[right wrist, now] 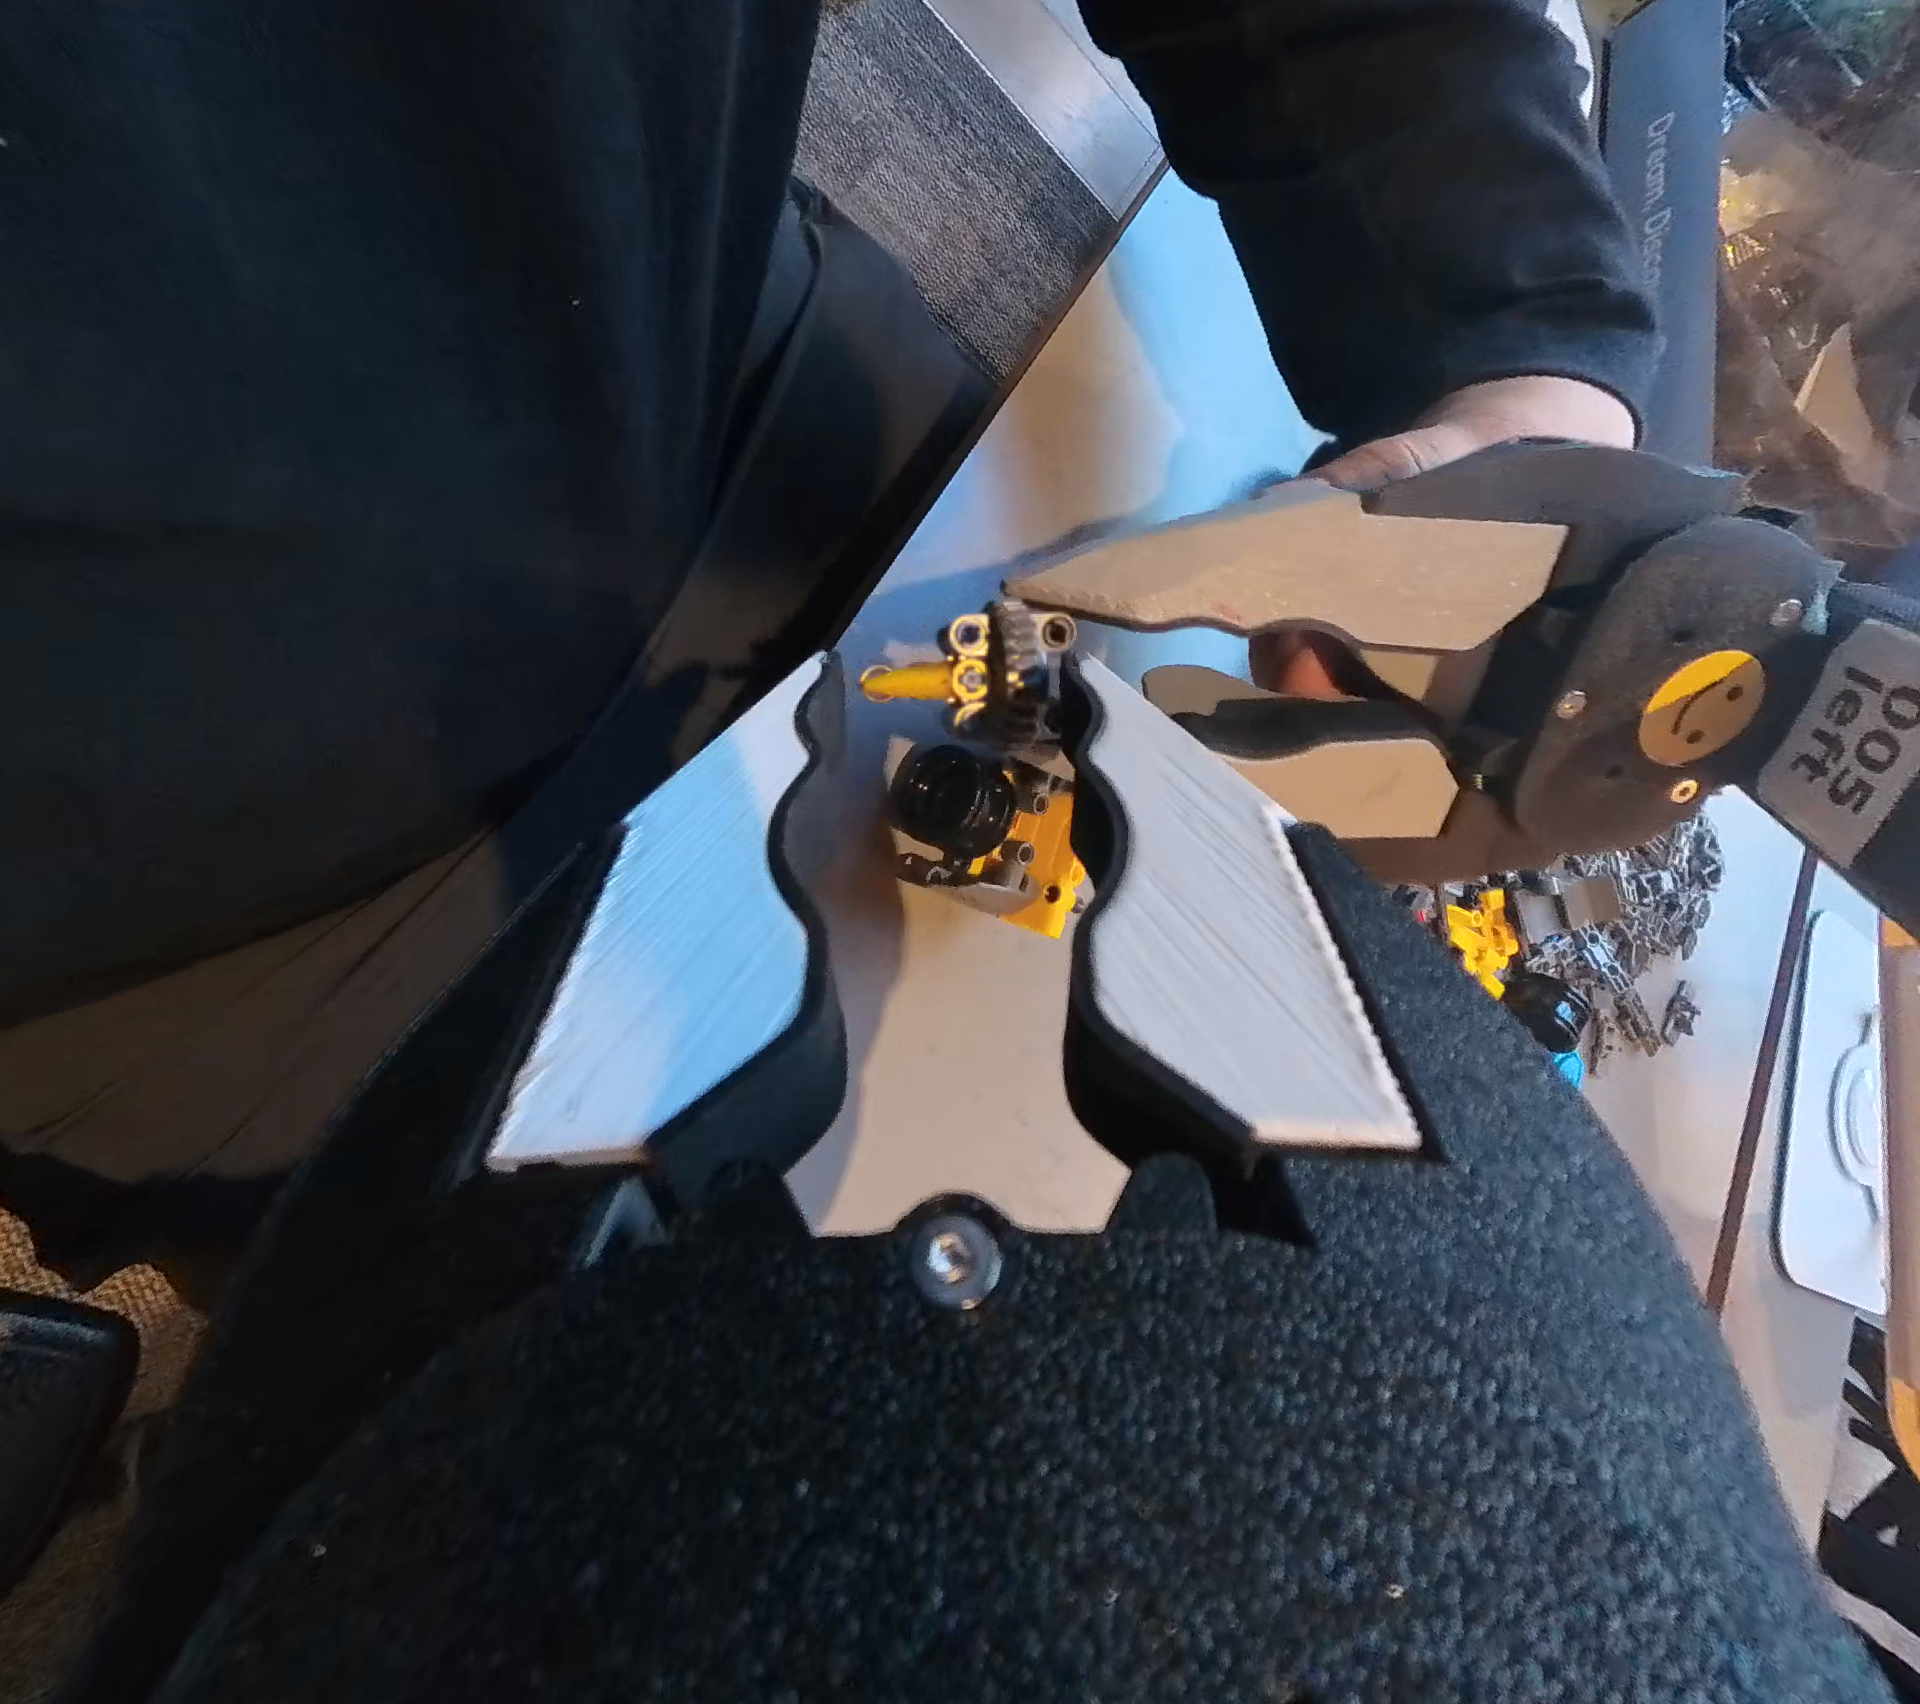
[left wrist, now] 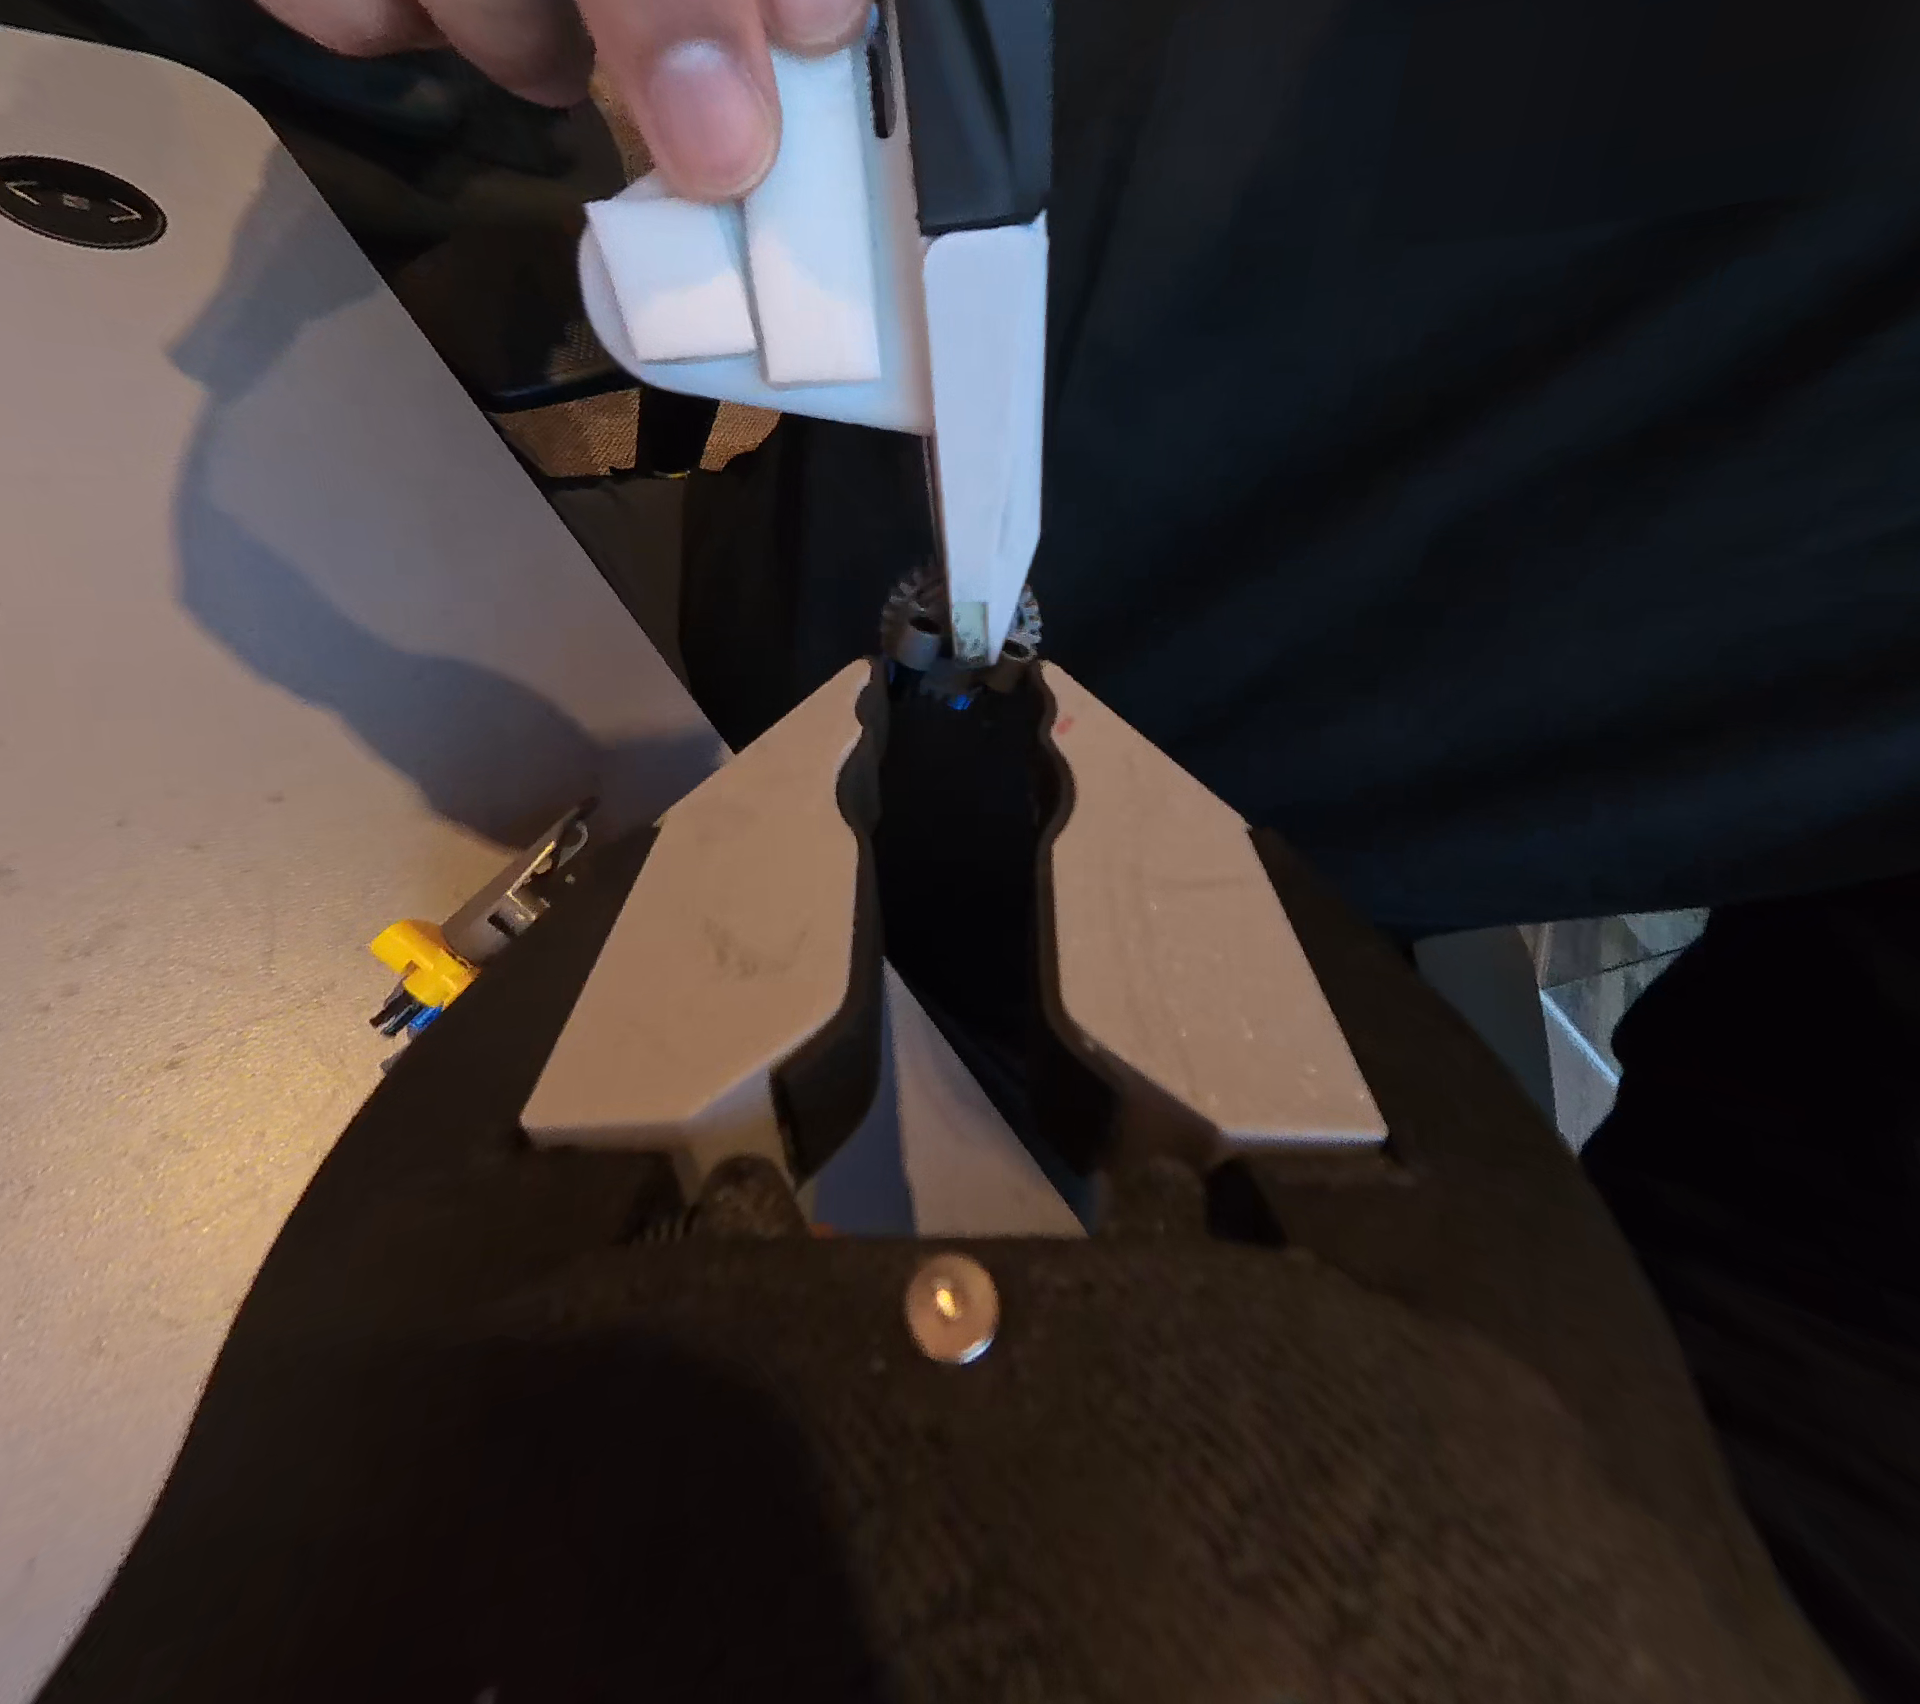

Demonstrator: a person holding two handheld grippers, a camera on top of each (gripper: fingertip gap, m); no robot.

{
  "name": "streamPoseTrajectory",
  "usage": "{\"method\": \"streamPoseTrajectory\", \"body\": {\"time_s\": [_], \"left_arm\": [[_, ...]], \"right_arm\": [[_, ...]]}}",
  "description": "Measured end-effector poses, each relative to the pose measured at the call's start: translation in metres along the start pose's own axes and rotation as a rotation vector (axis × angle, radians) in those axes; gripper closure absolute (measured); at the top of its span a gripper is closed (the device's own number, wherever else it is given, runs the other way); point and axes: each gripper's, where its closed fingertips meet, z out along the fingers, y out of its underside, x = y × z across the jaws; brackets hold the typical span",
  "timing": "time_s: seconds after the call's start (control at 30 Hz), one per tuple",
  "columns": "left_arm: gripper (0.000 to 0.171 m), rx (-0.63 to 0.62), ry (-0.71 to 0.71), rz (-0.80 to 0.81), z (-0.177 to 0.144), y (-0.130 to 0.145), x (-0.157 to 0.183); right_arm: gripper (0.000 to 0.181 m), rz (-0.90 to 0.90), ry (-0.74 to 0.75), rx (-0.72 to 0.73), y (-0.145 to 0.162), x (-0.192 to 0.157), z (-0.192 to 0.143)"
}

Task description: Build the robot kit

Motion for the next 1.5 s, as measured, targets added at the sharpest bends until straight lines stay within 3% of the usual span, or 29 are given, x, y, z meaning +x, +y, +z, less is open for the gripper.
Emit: {"method": "streamPoseTrajectory", "body": {"time_s": [0.43, 0.9, 1.0, 1.13, 1.27, 1.5], "left_arm": [[0.148, 0.029, -0.043, -0.062, -0.007, 0.006, -0.011], [0.149, 0.036, -0.044, -0.085, -0.007, 0.011, -0.015], [0.147, 0.072, -0.082, -0.095, -0.014, 0.009, -0.021], [0.121, 0.151, -0.213, -0.152, -0.036, 0.003, -0.033], [0.09, 0.131, -0.51, -0.212, -0.048, 0.023, -0.05], [0.086, 0.237, -0.836, -0.284, -0.056, 0.05, -0.067]], "right_arm": [[0.145, -0.02, 0.055, -0.128, 0.015, 0.006, 0.01], [0.145, -0.059, 0.059, -0.178, 0.021, 0.005, 0.014], [0.145, 0.006, 0.077, -0.173, 0.026, 0.011, 0.014], [0.145, 0.215, 0.048, -0.07, 0.036, 0.019, 0.011], [0.145, 0.442, 0.002, 0.007, 0.051, 0.03, 0.007], [0.145, 0.673, -0.158, 0.022, 0.074, 0.038, 0.014]]}}
